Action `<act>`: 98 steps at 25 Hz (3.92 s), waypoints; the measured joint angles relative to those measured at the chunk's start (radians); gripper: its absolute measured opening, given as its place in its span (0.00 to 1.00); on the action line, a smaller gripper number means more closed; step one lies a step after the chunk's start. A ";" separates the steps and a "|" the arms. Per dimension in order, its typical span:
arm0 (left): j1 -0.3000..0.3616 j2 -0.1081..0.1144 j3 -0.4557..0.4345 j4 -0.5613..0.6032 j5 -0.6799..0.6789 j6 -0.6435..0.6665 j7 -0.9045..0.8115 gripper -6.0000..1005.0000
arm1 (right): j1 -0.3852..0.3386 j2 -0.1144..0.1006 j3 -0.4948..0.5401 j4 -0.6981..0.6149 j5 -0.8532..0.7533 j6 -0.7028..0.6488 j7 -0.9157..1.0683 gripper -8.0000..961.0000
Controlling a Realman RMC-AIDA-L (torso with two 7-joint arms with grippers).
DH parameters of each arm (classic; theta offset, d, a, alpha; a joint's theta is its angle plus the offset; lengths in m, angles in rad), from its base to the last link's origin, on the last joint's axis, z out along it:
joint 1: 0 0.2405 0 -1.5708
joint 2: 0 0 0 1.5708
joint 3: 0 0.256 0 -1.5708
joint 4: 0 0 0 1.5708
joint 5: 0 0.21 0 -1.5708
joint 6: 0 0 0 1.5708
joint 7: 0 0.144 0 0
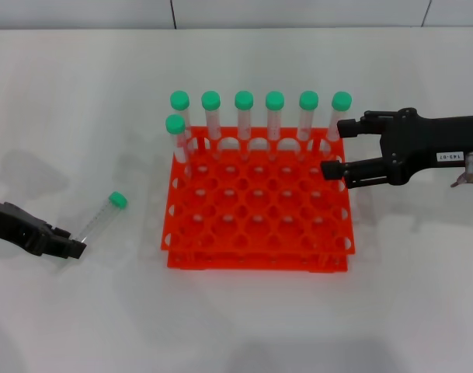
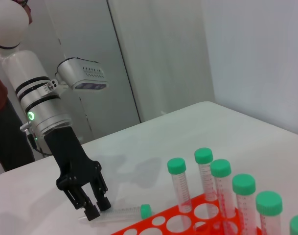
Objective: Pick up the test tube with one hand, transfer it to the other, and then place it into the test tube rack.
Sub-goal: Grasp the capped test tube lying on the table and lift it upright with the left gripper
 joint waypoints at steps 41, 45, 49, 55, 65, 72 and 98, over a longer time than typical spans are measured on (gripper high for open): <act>-0.012 0.006 0.009 -0.009 0.016 -0.027 -0.038 0.21 | 0.000 -0.002 0.007 0.000 0.000 0.003 -0.002 0.90; -0.012 0.004 0.012 -0.011 0.018 -0.028 -0.036 0.18 | 0.000 -0.002 0.007 0.000 0.000 0.005 -0.002 0.90; -0.012 0.004 0.022 -0.011 0.018 -0.029 -0.035 0.18 | 0.000 -0.002 0.007 0.000 0.000 0.009 -0.002 0.90; -0.012 0.003 0.024 -0.012 0.021 -0.030 -0.035 0.18 | 0.000 -0.002 0.007 -0.001 0.000 0.012 -0.002 0.90; -0.019 0.006 0.025 -0.035 0.023 -0.042 -0.033 0.18 | 0.000 -0.002 0.007 -0.001 0.000 0.012 -0.002 0.89; -0.023 0.006 0.022 -0.032 0.023 -0.046 -0.030 0.18 | 0.000 -0.001 0.008 -0.001 0.001 0.013 -0.002 0.89; 0.025 0.033 -0.042 0.072 -0.530 -0.191 0.183 0.18 | -0.013 -0.003 0.011 0.000 0.018 0.036 -0.002 0.89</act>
